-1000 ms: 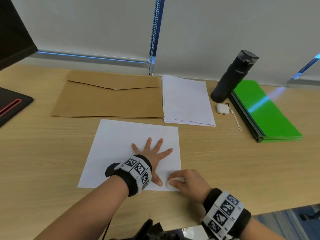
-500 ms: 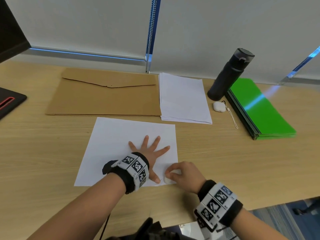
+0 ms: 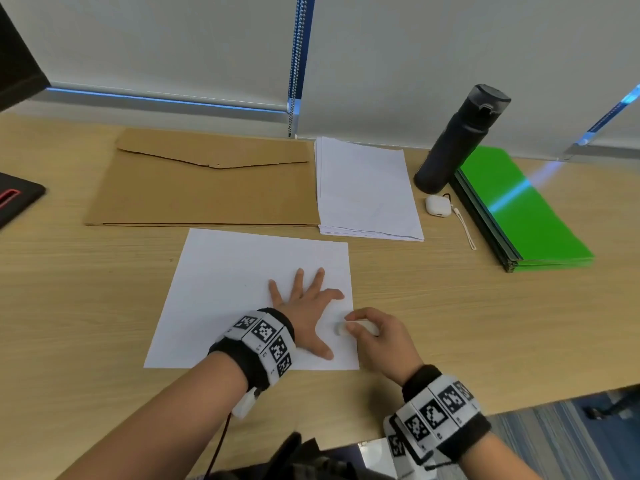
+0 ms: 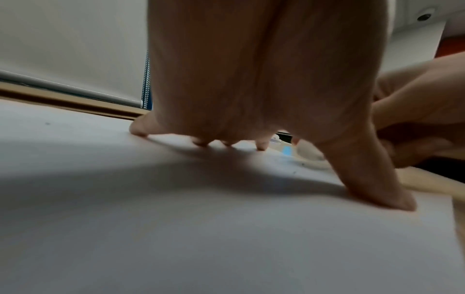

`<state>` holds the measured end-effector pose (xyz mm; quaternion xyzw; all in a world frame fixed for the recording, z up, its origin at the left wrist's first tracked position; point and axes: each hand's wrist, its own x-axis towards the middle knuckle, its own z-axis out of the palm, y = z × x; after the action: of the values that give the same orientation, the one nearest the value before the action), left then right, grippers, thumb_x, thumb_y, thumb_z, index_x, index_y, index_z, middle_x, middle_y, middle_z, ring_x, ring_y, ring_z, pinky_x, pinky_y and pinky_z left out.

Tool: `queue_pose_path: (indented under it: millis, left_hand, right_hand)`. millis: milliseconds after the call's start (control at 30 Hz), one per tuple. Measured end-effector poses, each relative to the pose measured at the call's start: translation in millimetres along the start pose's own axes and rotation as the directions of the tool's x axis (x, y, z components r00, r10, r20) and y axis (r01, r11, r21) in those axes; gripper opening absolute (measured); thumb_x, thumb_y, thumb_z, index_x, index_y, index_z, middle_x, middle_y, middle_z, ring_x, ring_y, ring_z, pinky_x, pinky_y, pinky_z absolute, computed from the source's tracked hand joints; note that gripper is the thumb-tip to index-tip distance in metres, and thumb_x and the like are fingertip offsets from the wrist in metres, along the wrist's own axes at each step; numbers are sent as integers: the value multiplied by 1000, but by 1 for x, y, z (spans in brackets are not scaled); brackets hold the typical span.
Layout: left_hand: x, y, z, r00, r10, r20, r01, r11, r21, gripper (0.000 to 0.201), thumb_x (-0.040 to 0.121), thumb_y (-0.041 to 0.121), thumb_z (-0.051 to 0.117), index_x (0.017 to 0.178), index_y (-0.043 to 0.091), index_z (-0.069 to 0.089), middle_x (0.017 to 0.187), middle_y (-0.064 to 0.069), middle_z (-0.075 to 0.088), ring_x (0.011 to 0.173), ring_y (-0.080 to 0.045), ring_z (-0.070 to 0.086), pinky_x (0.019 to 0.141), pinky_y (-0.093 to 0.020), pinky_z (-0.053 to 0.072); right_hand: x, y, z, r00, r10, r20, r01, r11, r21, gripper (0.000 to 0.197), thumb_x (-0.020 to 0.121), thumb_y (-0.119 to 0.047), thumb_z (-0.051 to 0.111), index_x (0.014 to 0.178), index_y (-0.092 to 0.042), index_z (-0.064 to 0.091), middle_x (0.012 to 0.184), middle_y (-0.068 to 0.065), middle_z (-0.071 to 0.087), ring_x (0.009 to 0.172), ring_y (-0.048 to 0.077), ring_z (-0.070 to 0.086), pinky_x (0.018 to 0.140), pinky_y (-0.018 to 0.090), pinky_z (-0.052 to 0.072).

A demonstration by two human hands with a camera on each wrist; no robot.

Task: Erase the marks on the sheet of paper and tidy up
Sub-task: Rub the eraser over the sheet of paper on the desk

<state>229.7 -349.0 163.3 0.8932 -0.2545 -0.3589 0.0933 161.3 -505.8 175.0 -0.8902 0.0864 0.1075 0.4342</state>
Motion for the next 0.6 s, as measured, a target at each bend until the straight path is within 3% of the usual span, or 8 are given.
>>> queue_pose_path:
  millis: [133,200,267,367,533,600]
  left_hand:
    - [4,-4,1,998,-26,50,18,990,141,123,68,64,70,143,41,-24,147,3,-42,135,-33,-37,98,-75,-11]
    - [4,-3,1,998,-31,60,20,985,171,129,65,66,71,142,39,-28,146,2,-44,134,-34,-38,96,-76,-11]
    - [4,-1,1,996,-42,73,28,983,184,131,64,66,72,141,38,-30,144,2,-46,133,-35,-40,96,-76,-12]
    - [3,0,0,995,-48,85,31,981,194,132,64,66,72,141,37,-32,144,1,-47,132,-36,-41,96,-76,-12]
    - [3,1,-2,992,-55,110,33,979,199,131,65,66,71,139,38,-33,143,0,-48,131,-37,-41,96,-77,-11]
    - [3,1,-3,991,-58,117,35,980,197,132,65,65,72,139,37,-33,142,0,-48,131,-36,-41,96,-77,-11]
  right_hand:
    - [9,-11,8,997,-45,59,52,992,-118,21,88,-26,61,106,-17,66,95,-5,67,89,10,58,71,13,40]
    - [7,-11,6,992,-55,114,81,968,-239,27,89,-29,59,112,-18,65,108,-1,69,99,13,61,81,19,43]
    - [-1,-9,1,968,-40,246,129,926,-356,30,89,-31,56,116,-20,64,116,0,67,107,16,60,91,24,44]
    - [-2,-11,-7,921,-9,388,190,882,-431,28,89,-32,56,112,-21,66,114,0,68,106,17,60,91,27,44]
    - [18,-20,2,983,-86,164,141,919,-368,23,91,-30,53,105,-24,69,107,-1,71,97,18,64,85,30,48]
    - [7,-13,1,976,-70,209,144,919,-367,23,91,-30,52,107,-24,69,106,0,71,96,18,64,85,31,48]
